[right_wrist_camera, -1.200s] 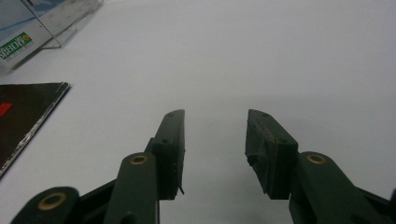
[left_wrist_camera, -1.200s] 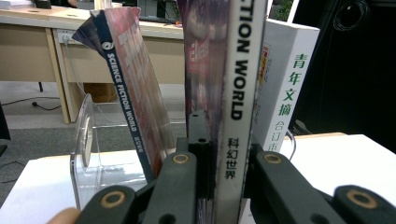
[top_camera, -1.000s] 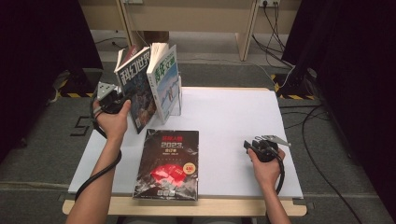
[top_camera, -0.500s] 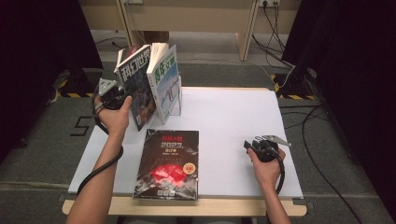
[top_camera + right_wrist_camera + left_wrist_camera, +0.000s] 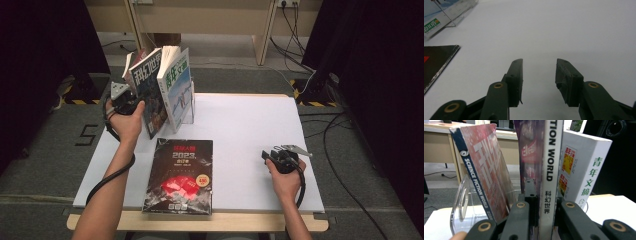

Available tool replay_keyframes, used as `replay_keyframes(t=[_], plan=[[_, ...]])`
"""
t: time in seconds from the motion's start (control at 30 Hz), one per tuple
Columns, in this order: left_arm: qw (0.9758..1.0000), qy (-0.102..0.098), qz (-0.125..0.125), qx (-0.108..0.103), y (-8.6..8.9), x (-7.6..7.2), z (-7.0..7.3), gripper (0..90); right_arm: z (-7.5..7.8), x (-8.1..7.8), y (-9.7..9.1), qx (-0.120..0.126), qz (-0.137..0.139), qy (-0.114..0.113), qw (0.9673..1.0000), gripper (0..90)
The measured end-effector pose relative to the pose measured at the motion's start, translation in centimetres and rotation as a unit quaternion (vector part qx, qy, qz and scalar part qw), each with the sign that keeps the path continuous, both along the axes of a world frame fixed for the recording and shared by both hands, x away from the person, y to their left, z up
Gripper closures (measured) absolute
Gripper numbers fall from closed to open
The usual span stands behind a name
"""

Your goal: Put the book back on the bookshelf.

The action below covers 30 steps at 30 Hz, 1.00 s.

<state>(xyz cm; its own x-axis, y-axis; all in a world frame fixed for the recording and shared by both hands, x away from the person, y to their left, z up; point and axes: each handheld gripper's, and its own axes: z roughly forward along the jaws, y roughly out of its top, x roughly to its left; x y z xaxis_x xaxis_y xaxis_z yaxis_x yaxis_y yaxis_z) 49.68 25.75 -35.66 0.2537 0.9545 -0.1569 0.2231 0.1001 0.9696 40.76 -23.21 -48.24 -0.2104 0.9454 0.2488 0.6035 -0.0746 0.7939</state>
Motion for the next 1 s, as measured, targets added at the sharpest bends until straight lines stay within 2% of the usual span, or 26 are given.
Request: replay_keyframes(t=[0.3, 0.5, 0.73, 1.0], plan=[[0.9999, 0.004, 0.011, -0.001, 0.1, 1.2, -0.2, 82.3, 0.0, 0.0, 0.0, 0.0, -0.001, 0.001, 1.0, 58.2], [0.9998, 0.01, 0.018, 0.007, 0.0, 2.0, -0.5, 82.3, -0.1, 0.0, 0.0, 0.001, 0.001, 0.004, 1.0, 58.2], [0.9997, 0.008, 0.021, 0.013, -0.3, 2.9, -0.4, 82.3, -0.3, 0.1, -0.1, -0.002, 0.004, 0.001, 1.0, 58.2], [0.9994, 0.011, 0.026, 0.018, -0.6, 3.7, -1.0, 82.1, -0.2, 0.0, 0.1, -0.001, 0.005, 0.002, 1.0, 58.2]])
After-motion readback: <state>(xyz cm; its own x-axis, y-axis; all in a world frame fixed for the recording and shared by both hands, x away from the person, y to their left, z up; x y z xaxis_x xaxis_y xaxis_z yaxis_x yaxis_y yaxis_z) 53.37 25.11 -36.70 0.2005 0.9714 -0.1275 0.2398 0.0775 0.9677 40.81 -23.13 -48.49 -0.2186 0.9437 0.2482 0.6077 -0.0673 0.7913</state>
